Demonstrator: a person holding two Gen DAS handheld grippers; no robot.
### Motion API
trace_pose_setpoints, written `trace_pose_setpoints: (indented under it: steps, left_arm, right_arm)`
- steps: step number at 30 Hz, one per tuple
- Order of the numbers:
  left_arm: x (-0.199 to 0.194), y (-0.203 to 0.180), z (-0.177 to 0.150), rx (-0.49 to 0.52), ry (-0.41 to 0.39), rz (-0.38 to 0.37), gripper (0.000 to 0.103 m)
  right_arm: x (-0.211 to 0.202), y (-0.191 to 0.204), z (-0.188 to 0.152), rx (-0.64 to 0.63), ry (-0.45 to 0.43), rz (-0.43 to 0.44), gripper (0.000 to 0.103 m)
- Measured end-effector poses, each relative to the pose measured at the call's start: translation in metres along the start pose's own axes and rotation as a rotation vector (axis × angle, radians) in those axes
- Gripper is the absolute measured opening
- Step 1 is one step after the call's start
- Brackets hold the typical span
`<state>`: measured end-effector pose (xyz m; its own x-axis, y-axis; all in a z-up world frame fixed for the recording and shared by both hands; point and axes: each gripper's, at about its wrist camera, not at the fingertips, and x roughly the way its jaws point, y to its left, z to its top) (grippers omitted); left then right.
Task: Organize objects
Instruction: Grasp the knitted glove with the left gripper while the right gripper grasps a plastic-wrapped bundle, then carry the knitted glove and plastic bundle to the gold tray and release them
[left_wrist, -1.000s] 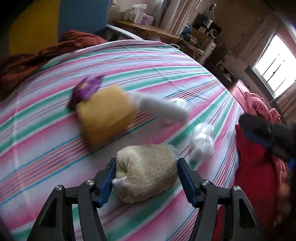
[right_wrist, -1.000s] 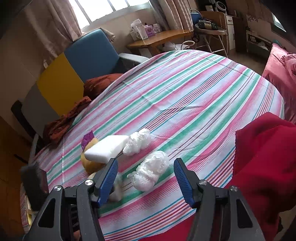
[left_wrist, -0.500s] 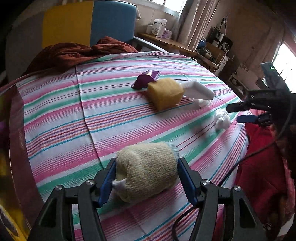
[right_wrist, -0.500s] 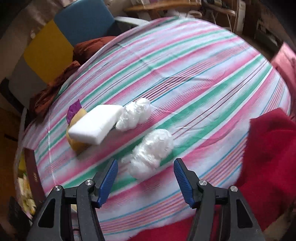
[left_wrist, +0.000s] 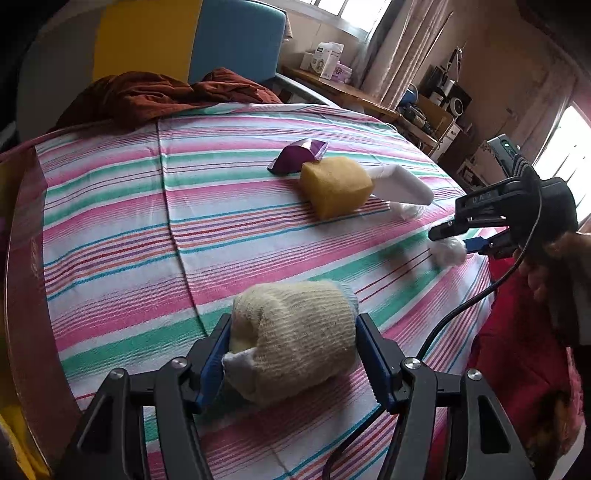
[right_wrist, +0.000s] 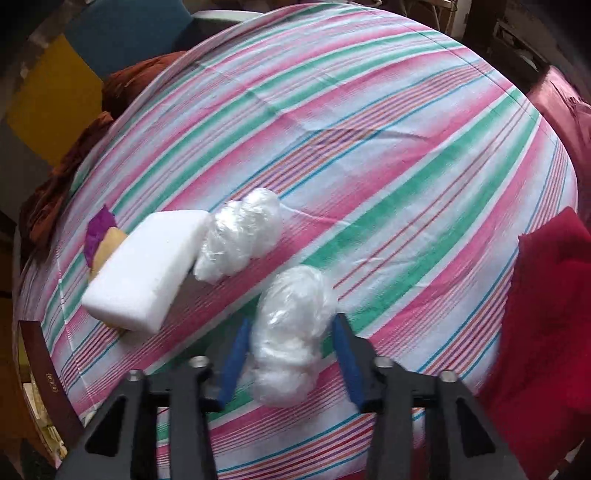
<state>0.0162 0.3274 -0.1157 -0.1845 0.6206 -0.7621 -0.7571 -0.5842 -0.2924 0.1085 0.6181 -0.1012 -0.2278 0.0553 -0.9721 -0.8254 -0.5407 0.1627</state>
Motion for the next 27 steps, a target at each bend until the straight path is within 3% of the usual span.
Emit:
trace_pose_setpoints:
  steps: [6, 11, 13, 20, 27]
  left_arm:
    - [-0.008, 0.001, -0.002, 0.001, -0.004, 0.012, 0.064]
    - [-0.022, 0.002, -0.007, 0.006, -0.012, 0.059, 0.064]
    - [-0.033, 0.003, -0.007, 0.003, -0.029, 0.069, 0.064]
    - [-0.096, 0.006, 0.001, -0.011, -0.174, 0.096, 0.064]
    - [-0.151, 0.028, 0.004, -0.027, -0.282, 0.216, 0.064]
  right_arm:
    - [-0.014, -0.008, -0.004, 0.043, -0.073, 0.028, 0.036]
    - [-0.041, -0.022, -0.014, 0.092, -0.227, 0.182, 0.036]
    - [-0.046, -0.025, -0.018, 0.103, -0.249, 0.215, 0.036]
    - [-0.064, -0.03, -0.029, 0.111, -0.357, 0.316, 0.036]
    - [-0.089, -0.01, -0.055, -0.019, -0.424, 0.297, 0.036]
